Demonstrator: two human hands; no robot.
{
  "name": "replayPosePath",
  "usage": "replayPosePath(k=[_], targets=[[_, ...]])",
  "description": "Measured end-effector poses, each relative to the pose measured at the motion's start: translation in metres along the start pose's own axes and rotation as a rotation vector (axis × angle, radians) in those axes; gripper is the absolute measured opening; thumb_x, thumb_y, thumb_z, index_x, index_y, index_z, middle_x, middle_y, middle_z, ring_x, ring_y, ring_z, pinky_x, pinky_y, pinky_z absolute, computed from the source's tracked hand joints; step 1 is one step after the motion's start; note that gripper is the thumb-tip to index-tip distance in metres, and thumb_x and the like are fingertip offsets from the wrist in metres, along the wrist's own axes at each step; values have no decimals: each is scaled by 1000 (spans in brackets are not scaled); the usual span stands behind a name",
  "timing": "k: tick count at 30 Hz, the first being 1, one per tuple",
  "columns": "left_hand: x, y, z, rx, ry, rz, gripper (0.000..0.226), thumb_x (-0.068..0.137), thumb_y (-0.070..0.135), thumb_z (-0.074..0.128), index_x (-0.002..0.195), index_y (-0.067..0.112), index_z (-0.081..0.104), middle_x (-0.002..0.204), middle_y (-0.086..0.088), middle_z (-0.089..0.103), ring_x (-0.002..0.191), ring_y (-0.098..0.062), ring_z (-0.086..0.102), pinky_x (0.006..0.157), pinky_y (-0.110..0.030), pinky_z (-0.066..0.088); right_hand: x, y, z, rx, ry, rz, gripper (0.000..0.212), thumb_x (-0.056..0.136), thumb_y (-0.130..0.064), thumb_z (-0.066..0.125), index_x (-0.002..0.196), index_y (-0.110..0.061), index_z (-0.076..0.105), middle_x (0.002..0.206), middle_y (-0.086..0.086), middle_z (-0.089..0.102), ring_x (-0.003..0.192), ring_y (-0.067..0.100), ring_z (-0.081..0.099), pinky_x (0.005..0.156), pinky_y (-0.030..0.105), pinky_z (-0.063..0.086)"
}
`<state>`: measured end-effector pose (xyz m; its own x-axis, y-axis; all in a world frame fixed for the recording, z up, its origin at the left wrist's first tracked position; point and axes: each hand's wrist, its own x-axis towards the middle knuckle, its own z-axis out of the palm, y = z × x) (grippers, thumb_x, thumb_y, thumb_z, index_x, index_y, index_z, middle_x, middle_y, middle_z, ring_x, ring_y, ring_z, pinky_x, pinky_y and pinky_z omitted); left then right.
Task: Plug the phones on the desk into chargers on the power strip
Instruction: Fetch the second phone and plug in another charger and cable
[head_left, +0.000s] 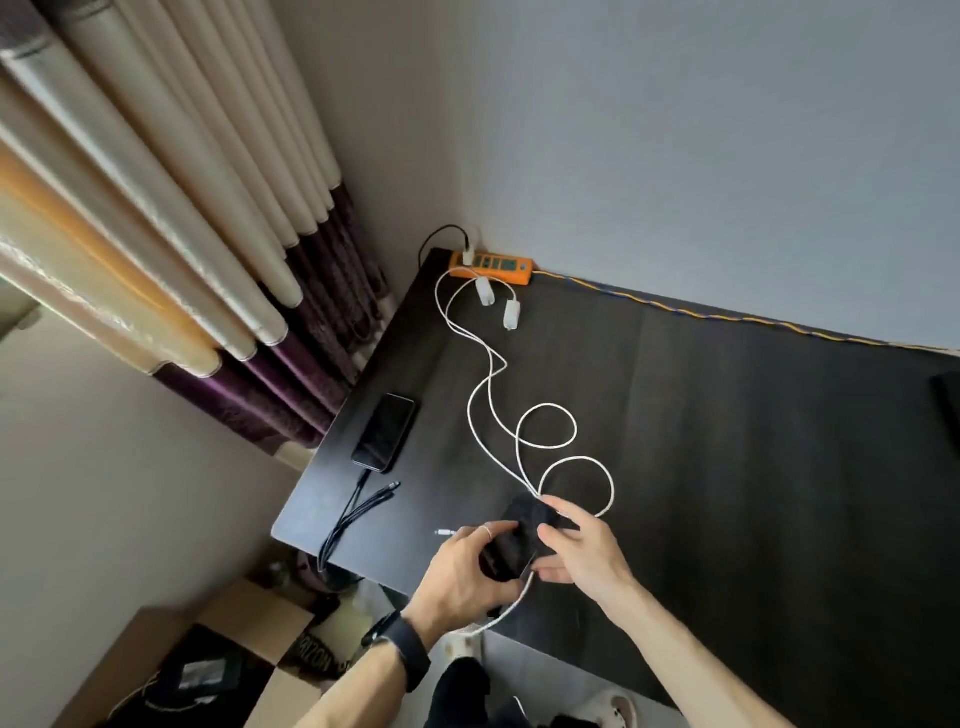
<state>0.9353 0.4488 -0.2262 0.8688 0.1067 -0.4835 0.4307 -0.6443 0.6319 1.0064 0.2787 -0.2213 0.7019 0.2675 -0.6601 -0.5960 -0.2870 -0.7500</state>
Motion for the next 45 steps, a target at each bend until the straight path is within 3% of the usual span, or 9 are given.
replayPosePath(k=[4,8,12,15,18,30,35,41,45], targets=[[18,-45,-28,-5,38,-101,71,60,47,66,130,46,49,101,9,54,98,-14,59,86,-16,45,22,9,42,-246,30,5,38,94,-30,63,132,-28,57,111,-4,73,86,13,76,90,37,58],[53,-77,-50,9,92,-220,81,58,54,61,135,39,44,106,-4,57,102,-28,59,94,-32,49,34,22,66,-615,72,-35,47,94,-38,61,139,-27,53,138,-2,62,121,15,60,106,28,42],[85,-92,-58,33,93,-289,79,67,49,65,140,33,41,122,-15,54,114,-37,53,101,-37,44,43,44,79,-1047,-11,-82,62,97,-47,48,155,-32,31,167,-1,18,152,23,16,121,35,22],[107,-96,-58,70,91,-319,74,76,44,65,143,31,38,127,-16,50,119,-39,46,103,-40,40,55,56,83,-1244,-95,-58,65,98,-52,39,158,-38,15,168,0,-12,155,23,-13,124,49,8],[130,-97,-58,141,94,-301,70,81,40,63,145,28,35,128,-16,47,121,-38,42,104,-41,38,73,59,77,-1342,-125,-18,67,99,-54,34,158,-39,6,166,0,-23,152,23,-25,123,55,0],[179,-78,-50,308,155,-292,72,89,42,64,150,31,27,138,-9,33,129,-31,31,88,-45,50,111,51,25,-1194,19,152,71,98,-55,37,156,-47,-5,163,-4,-29,149,14,-30,119,65,4],[176,-81,-47,331,166,-286,74,90,47,61,152,34,23,141,-7,32,131,-28,30,85,-44,52,105,58,8,-1177,10,124,74,98,-52,40,156,-44,-6,163,-6,-30,149,13,-30,121,60,11],[176,-81,-42,337,163,-278,77,90,47,61,153,32,20,143,-9,31,130,-31,30,91,-44,52,100,66,2,-1173,11,101,76,98,-48,42,156,-44,-7,162,-9,-32,148,11,-30,121,55,16],[173,-79,-42,356,114,-289,80,88,43,61,154,30,18,147,-11,27,133,-32,29,100,-45,45,92,71,3,-1170,115,77,72,99,-45,42,157,-43,0,166,-6,-22,151,12,-23,121,55,16]])
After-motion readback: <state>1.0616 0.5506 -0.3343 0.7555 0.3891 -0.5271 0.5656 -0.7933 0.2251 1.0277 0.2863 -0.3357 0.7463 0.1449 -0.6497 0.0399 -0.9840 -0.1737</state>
